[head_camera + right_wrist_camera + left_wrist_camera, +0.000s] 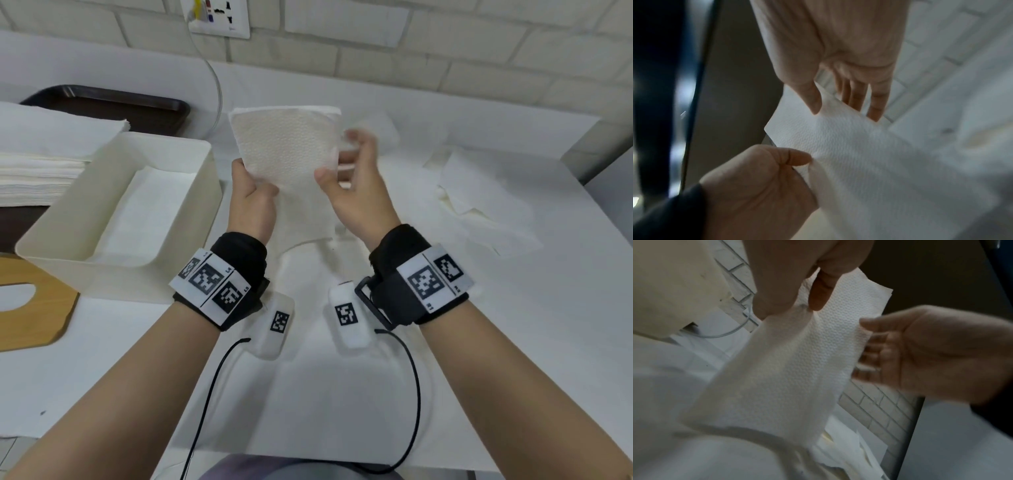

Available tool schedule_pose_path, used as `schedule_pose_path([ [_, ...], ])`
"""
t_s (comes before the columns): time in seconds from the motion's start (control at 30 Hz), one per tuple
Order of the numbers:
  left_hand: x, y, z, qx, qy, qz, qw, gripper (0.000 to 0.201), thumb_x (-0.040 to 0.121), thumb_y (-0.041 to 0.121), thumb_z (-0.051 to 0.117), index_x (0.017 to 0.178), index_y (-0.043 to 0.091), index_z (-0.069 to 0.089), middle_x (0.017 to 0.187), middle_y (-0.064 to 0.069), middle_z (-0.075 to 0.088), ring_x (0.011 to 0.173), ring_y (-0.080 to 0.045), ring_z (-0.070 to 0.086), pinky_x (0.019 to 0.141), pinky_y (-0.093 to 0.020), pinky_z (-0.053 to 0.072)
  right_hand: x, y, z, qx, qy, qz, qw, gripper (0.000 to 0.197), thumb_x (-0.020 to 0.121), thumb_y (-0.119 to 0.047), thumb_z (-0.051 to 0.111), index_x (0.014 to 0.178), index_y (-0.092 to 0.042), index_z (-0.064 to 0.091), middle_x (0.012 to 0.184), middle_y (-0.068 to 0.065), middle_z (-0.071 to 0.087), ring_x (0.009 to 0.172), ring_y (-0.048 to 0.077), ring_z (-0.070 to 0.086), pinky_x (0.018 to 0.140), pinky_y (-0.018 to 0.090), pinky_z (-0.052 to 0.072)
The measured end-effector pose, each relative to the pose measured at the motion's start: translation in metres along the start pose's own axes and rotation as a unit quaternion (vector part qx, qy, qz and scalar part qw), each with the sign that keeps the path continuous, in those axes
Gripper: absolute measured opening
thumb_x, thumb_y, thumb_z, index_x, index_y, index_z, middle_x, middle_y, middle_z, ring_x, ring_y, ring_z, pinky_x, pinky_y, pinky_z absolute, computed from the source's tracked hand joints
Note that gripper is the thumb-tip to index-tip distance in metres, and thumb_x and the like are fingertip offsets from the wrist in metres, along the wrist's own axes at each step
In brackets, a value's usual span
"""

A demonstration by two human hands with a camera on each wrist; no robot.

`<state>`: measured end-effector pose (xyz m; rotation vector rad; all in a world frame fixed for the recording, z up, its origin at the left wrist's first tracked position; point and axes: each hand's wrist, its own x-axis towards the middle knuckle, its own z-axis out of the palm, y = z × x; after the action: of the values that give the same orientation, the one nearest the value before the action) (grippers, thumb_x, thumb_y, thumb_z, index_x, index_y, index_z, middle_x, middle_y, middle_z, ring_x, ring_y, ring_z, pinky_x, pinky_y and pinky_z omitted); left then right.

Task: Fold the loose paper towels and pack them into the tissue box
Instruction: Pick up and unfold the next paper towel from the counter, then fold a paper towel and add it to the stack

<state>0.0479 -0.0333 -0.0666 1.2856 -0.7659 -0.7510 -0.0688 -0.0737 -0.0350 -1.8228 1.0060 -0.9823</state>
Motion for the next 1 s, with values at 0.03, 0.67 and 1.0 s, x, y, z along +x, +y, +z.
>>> schedule_pose_path([
  [0.03, 0.001, 0.002, -0.001, -0.017, 0.003, -0.018, 1.0, 0.035, 0.083, -0.009, 0.039, 0.092, 0.025, 0.041, 0.091, 0.007, 0.051, 0.085, -0.006, 0.05, 0.077, -0.02, 0.042, -0.002, 0.004, 0.002, 0.002, -0.028, 0.029, 0.999, 0.038, 0.093, -0.012, 0.05, 0.129, -0.01, 0.038, 0.107, -0.002, 0.051, 0.087, 0.005, 0.054, 0.083, 0.022, 0.046],
  [0.67, -0.019, 0.048, -0.047, 0.176, -0.098, -0.045, 0.978, 0.041, 0.081, 0.009, 0.058, 0.117, 0.012, 0.038, 0.116, -0.004, 0.058, 0.106, -0.023, 0.059, 0.091, -0.036, 0.05, 0.021, -0.036, 0.006, 0.121, -0.124, 0.128, 0.976, 0.038, 0.091, -0.004, 0.049, 0.116, -0.018, 0.023, 0.111, 0.001, 0.052, 0.089, 0.014, 0.059, 0.07, 0.031, 0.056],
  [1.0, -0.033, 0.093, -0.134, 0.046, -0.13, -0.105, 0.985, 0.048, 0.072, 0.004, 0.062, 0.103, 0.037, 0.049, 0.067, 0.001, 0.069, 0.054, -0.013, 0.064, 0.047, -0.022, 0.052, 0.075, -0.082, 0.049, -0.017, -0.274, -0.014, 0.961, 0.036, 0.084, 0.008, 0.051, 0.091, -0.028, 0.052, 0.1, 0.002, 0.049, 0.076, 0.016, 0.057, 0.06, 0.031, 0.056],
])
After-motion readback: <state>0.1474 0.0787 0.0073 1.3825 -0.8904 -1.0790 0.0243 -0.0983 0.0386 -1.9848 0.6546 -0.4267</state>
